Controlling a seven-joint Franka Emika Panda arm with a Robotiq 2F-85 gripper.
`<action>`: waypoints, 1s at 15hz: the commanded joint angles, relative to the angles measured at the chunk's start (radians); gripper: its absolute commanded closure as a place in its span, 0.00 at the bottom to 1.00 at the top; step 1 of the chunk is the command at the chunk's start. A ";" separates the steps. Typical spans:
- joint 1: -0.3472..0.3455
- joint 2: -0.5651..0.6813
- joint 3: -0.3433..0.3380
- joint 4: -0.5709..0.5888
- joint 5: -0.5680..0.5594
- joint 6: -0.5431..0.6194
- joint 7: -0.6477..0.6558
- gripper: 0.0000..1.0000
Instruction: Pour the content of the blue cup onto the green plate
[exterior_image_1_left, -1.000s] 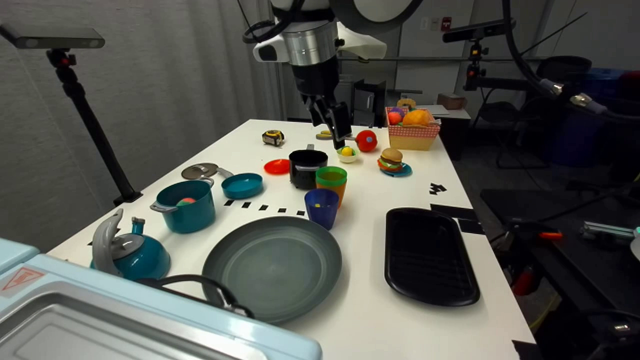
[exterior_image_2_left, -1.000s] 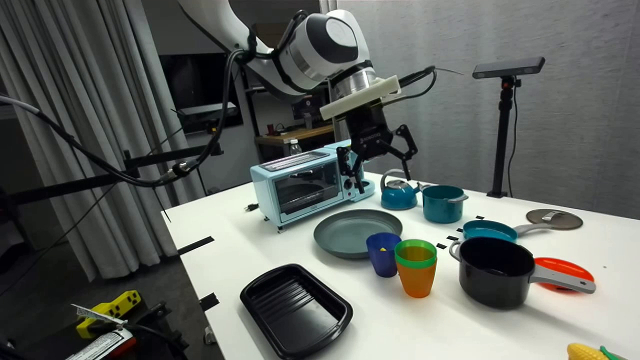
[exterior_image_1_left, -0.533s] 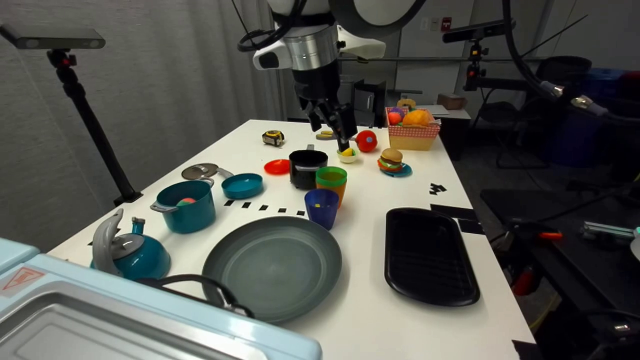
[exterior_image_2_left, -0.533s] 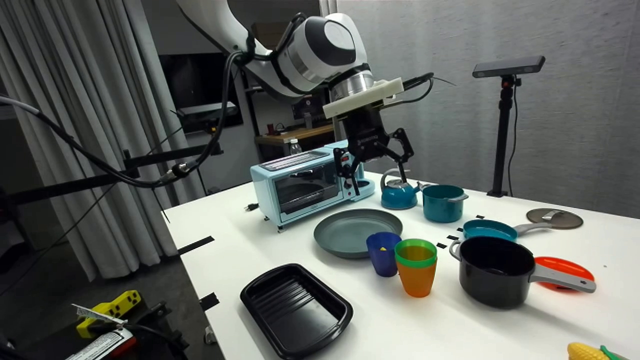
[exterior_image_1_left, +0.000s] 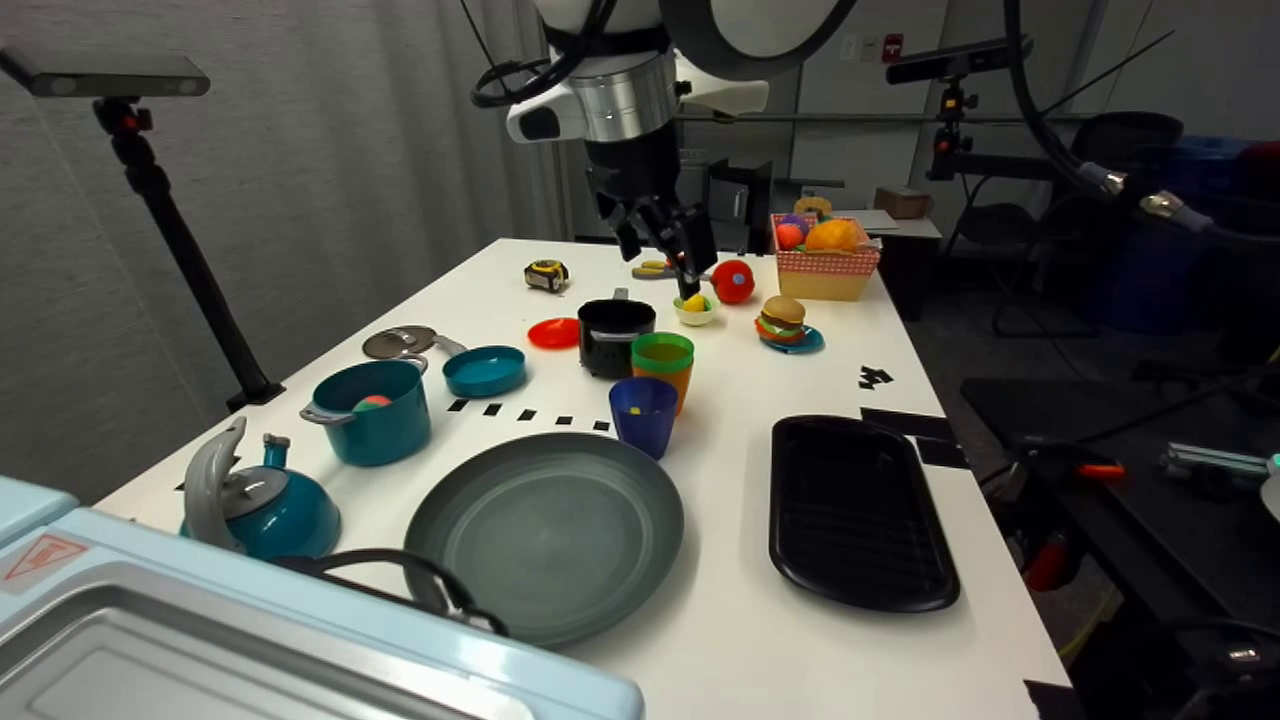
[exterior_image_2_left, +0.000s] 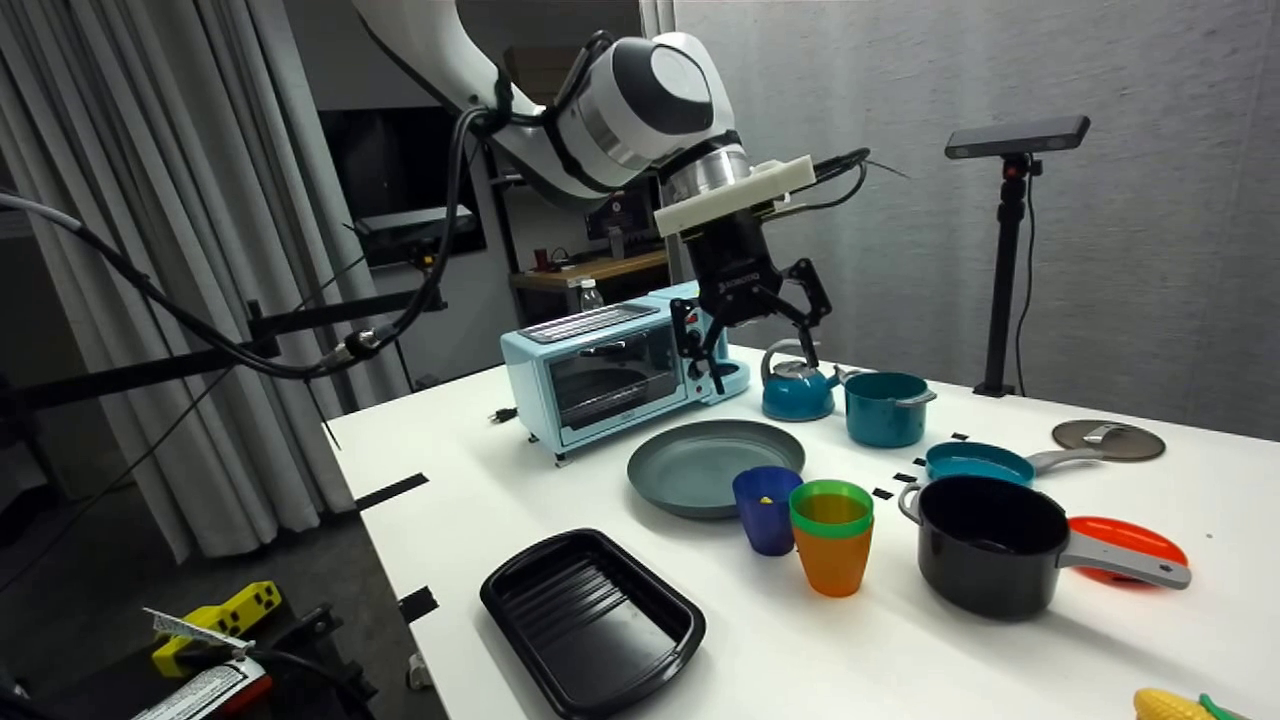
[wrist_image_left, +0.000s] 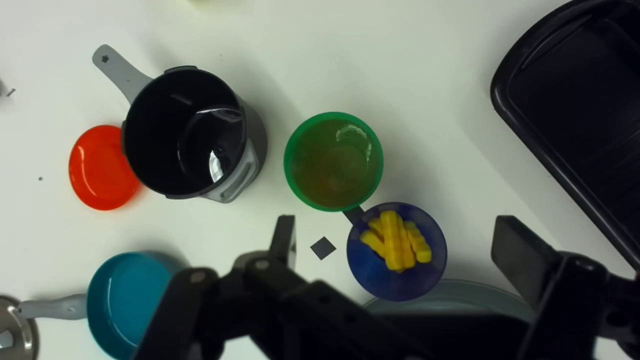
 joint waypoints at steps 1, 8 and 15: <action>-0.005 0.001 0.006 0.001 -0.002 -0.002 0.001 0.00; -0.004 0.002 0.006 0.001 -0.002 -0.002 0.002 0.00; -0.021 -0.001 0.027 -0.003 0.031 0.003 -0.096 0.00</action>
